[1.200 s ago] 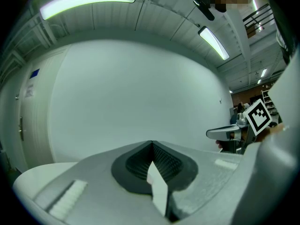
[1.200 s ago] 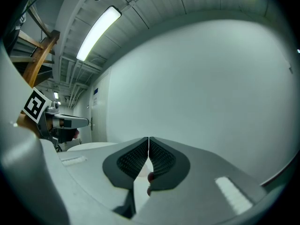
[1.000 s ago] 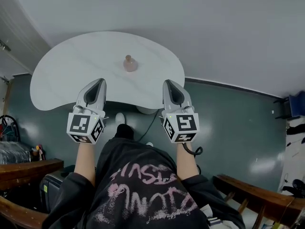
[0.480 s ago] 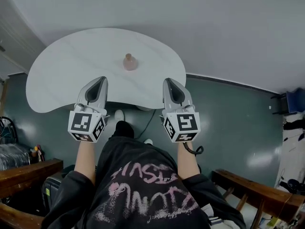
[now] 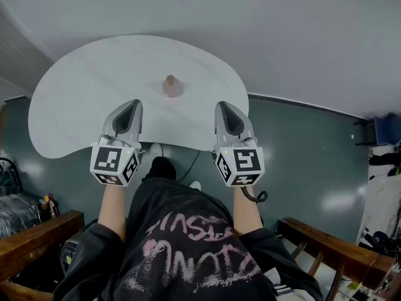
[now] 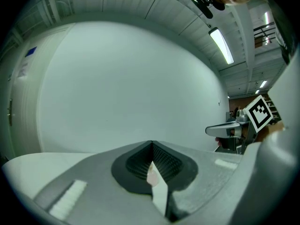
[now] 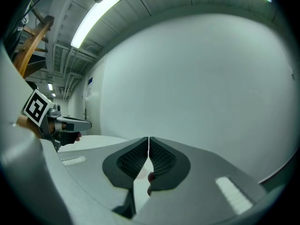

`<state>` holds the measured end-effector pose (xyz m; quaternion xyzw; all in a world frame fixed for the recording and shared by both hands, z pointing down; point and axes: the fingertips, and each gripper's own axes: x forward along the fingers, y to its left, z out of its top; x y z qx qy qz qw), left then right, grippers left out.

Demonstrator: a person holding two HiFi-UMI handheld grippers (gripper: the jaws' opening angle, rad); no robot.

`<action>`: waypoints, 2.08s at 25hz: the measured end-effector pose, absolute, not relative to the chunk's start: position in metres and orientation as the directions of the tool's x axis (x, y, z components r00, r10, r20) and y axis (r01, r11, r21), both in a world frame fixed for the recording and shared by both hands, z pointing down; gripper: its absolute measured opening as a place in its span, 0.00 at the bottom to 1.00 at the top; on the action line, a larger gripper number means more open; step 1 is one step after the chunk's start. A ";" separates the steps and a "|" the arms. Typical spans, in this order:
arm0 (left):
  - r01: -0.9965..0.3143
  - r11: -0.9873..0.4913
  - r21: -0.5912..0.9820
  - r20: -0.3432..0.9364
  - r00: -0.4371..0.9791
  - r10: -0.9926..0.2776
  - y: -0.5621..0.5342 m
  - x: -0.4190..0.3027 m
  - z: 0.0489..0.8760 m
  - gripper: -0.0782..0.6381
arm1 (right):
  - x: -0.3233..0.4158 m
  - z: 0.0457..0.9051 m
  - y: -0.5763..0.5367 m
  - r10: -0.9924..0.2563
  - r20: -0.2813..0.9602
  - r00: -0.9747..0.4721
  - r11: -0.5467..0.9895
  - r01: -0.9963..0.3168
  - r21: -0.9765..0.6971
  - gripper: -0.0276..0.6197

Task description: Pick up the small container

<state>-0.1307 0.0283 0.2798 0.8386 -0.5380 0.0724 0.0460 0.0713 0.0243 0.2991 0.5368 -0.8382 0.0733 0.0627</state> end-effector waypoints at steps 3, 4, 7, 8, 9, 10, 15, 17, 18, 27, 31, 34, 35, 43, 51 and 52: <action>-0.905 -0.425 0.011 0.180 0.420 -0.890 0.008 -0.136 0.287 0.11 | 0.066 0.304 0.005 -0.893 0.196 -0.405 0.403 -0.914 -0.052 0.07; -0.903 -0.429 0.016 0.183 0.424 -0.887 0.002 -0.137 0.290 0.11 | 0.065 0.307 -0.001 -0.894 0.202 -0.401 0.399 -0.916 -0.052 0.07; -0.898 -0.440 0.031 0.195 0.437 -0.878 -0.016 -0.142 0.298 0.11 | 0.059 0.313 -0.017 -0.894 0.219 -0.390 0.389 -0.920 -0.052 0.07; -0.896 -0.442 0.036 0.199 0.440 -0.876 -0.021 -0.143 0.300 0.11 | 0.057 0.314 -0.022 -0.894 0.224 -0.388 0.387 -0.921 -0.052 0.07; -0.895 -0.444 0.039 0.202 0.442 -0.874 -0.027 -0.145 0.302 0.11 | 0.054 0.315 -0.027 -0.893 0.229 -0.387 0.386 -0.921 -0.052 0.07; -0.894 -0.446 0.043 0.205 0.445 -0.872 -0.033 -0.147 0.303 0.11 | 0.052 0.316 -0.032 -0.893 0.233 -0.385 0.384 -0.922 -0.050 0.07; -0.886 -0.460 0.064 0.213 0.462 -0.861 -0.057 -0.155 0.312 0.11 | 0.041 0.321 -0.055 -0.894 0.250 -0.371 0.371 -0.927 -0.048 0.07; -0.881 -0.468 0.072 0.216 0.472 -0.855 -0.067 -0.159 0.315 0.11 | 0.036 0.322 -0.065 -0.895 0.258 -0.364 0.365 -0.930 -0.048 0.07; -0.878 -0.473 0.078 0.218 0.478 -0.851 -0.072 -0.160 0.316 0.11 | 0.034 0.322 -0.070 -0.895 0.263 -0.360 0.361 -0.931 -0.046 0.07; -0.851 -0.511 0.120 0.237 0.524 -0.818 -0.107 -0.180 0.327 0.11 | 0.009 0.326 -0.103 -0.899 0.300 -0.319 0.324 -0.946 -0.034 0.07; -0.829 -0.541 0.139 0.244 0.559 -0.793 -0.117 -0.182 0.332 0.11 | 0.000 0.326 -0.112 -0.903 0.315 -0.291 0.299 -0.954 -0.023 0.07; -0.807 -0.570 0.156 0.241 0.591 -0.770 -0.123 -0.183 0.338 0.11 | -0.004 0.329 -0.116 -0.909 0.326 -0.258 0.268 -0.963 -0.013 0.07; -0.800 -0.577 0.163 0.239 0.600 -0.764 -0.125 -0.184 0.339 0.11 | -0.006 0.330 -0.116 -0.911 0.330 -0.247 0.259 -0.966 -0.009 0.07; -0.759 -0.623 0.189 0.221 0.651 -0.726 -0.137 -0.187 0.342 0.11 | -0.002 0.332 -0.117 -0.921 0.352 -0.165 0.180 -0.984 0.010 0.06; -0.723 -0.662 0.197 0.235 0.690 -0.684 -0.135 -0.170 0.347 0.11 | 0.011 0.333 -0.116 -0.925 0.353 -0.139 0.149 -0.989 0.001 0.06; -0.725 -0.662 0.192 0.237 0.689 -0.685 -0.136 -0.167 0.347 0.11 | 0.013 0.334 -0.117 -0.925 0.352 -0.143 0.151 -0.989 -0.004 0.06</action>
